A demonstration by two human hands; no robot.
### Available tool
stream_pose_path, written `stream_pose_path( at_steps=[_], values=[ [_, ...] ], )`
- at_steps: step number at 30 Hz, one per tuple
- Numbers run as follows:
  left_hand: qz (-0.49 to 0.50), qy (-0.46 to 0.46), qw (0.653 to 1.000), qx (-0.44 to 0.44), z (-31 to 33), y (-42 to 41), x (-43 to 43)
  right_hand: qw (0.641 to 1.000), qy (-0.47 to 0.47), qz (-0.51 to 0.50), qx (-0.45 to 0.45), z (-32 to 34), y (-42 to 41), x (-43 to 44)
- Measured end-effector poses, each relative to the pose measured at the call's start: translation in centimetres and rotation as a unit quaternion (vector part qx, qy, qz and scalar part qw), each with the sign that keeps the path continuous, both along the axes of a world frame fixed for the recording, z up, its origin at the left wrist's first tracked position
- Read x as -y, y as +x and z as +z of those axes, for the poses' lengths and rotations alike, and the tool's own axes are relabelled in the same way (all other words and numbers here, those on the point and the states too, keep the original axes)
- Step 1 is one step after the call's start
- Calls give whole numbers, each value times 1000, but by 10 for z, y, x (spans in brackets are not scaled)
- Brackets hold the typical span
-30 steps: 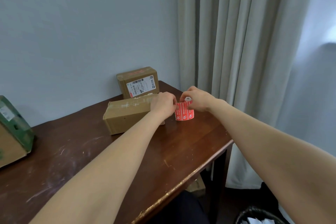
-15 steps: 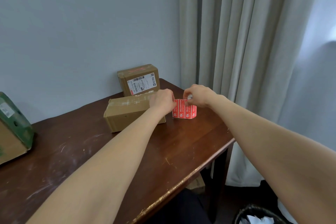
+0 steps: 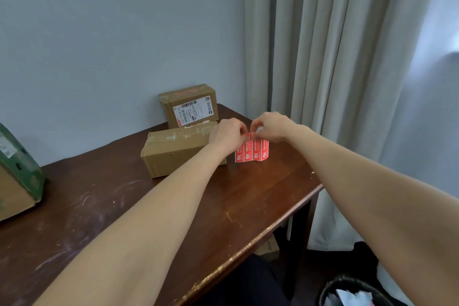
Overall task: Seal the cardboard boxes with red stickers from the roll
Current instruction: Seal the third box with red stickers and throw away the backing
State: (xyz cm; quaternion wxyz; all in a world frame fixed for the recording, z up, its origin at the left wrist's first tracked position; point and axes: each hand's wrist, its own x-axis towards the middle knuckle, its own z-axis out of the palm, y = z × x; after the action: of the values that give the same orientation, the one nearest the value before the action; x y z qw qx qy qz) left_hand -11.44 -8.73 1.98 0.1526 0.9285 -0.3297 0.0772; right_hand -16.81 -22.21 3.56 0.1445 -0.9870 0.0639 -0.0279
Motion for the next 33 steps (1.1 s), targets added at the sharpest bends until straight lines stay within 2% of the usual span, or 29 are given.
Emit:
stream_pose_path(
  at_steps=[6, 11, 22, 33],
  values=[
    [-2, -6, 1000, -16, 1, 0, 3, 1000, 10, -3, 7, 0, -4, 0],
    [-17, 0, 1000, 20, 3, -4, 2, 1000, 7, -10, 15, 0, -5, 0],
    [-10, 8, 1000, 13, 2, -6, 5, 1000, 19, -7, 15, 1, -9, -1],
    [-32, 20, 996, 80, 0, -10, 2, 999, 41, -9, 13, 2, -11, 0]
  ],
)
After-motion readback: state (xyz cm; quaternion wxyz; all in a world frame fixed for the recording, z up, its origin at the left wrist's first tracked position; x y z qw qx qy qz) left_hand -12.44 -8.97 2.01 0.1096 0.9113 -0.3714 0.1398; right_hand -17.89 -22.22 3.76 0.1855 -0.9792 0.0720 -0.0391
